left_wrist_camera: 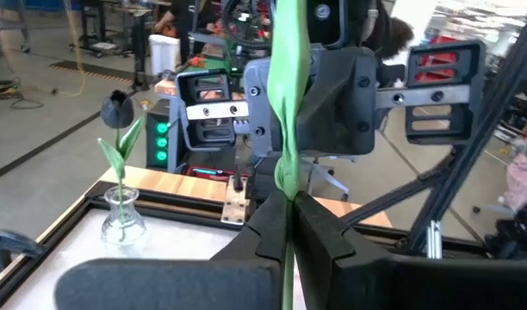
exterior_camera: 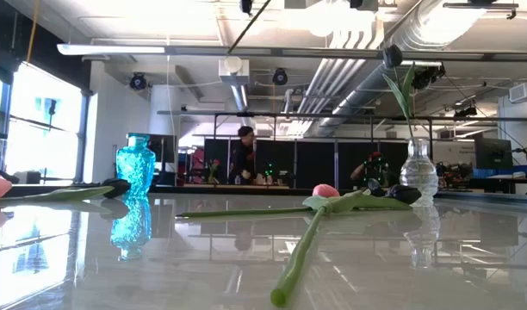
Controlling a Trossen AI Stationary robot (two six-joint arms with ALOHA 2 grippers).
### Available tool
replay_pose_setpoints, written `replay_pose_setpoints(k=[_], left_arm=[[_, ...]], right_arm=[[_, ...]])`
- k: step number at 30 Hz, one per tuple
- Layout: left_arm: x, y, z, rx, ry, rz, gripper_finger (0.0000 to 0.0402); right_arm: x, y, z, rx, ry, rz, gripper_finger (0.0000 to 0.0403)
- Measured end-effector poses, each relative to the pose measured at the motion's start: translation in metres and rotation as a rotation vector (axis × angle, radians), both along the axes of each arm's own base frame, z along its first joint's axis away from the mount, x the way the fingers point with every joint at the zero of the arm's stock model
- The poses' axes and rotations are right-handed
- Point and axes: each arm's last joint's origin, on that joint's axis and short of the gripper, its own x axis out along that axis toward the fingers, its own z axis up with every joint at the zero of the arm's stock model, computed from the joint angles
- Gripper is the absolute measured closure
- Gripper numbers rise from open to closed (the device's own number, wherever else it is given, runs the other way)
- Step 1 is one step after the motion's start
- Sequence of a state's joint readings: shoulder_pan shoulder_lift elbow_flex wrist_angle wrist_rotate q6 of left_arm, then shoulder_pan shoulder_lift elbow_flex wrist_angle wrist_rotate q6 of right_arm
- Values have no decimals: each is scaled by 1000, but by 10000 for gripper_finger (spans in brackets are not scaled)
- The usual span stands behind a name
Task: Sort flowers into vase by color
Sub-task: Put the pink flower into the transparent vase
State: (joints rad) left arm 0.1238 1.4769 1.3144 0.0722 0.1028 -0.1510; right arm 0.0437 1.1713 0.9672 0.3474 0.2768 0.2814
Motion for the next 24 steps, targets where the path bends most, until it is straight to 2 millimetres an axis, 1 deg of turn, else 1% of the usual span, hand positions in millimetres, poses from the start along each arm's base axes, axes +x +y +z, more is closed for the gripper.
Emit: replay_pose_setpoints(k=[3,6,9,13,19,24], left_arm=[[0,1,0,-8,5,27,377],[0,3,-1,-9,8,37,351],[-1,6,-4,-13,40,54,325],[-3,8,-10,-23,111,62,301],[-7,7,-12,-27,154,60,295],[-13,10,-5,-24,131,77,302]], right_arm=[[-1,0,0,-17,11,-2,401],[-7,0,2,-21,32,-3,402],[-19,-1,5,-22,63,-5,402],[-43,-3,12,-19,105,-61,402],[-81,-7,18,9,153,-134,403],[-105,-7,14,72,225,-101,403]])
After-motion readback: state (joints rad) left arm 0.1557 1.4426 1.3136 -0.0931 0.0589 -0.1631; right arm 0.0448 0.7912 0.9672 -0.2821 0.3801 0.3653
